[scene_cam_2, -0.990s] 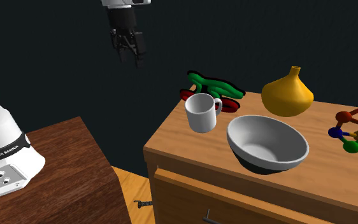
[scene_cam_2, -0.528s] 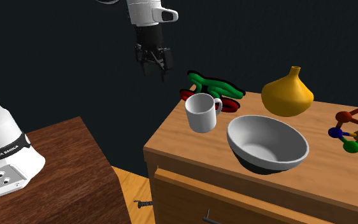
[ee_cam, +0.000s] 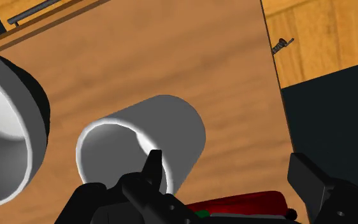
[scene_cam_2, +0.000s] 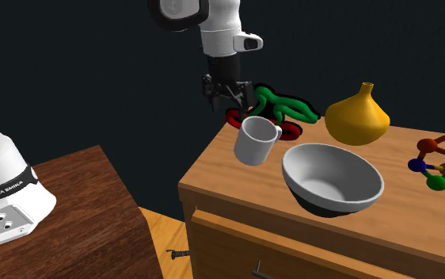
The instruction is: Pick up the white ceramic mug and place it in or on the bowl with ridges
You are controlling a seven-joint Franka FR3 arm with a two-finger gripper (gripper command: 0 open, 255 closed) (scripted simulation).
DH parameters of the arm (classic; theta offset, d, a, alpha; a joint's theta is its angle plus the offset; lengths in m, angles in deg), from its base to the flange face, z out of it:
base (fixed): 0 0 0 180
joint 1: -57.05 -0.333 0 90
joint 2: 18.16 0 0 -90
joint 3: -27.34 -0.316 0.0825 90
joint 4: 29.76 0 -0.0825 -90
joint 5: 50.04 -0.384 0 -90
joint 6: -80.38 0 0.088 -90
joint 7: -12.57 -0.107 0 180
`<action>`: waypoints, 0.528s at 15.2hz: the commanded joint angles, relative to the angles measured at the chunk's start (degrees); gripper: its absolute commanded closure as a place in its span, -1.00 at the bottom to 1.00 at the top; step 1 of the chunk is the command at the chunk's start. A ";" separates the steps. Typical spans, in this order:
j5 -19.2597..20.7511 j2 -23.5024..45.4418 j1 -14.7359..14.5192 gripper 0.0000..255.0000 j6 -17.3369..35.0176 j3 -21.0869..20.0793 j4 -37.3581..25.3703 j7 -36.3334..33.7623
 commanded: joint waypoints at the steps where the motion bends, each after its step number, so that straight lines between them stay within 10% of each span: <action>1: -1.85 3.20 0.69 -1.00 1.08 0.17 -2.08 2.16; 8: -4.25 7.07 1.11 -1.00 5.91 -0.50 -0.76 3.76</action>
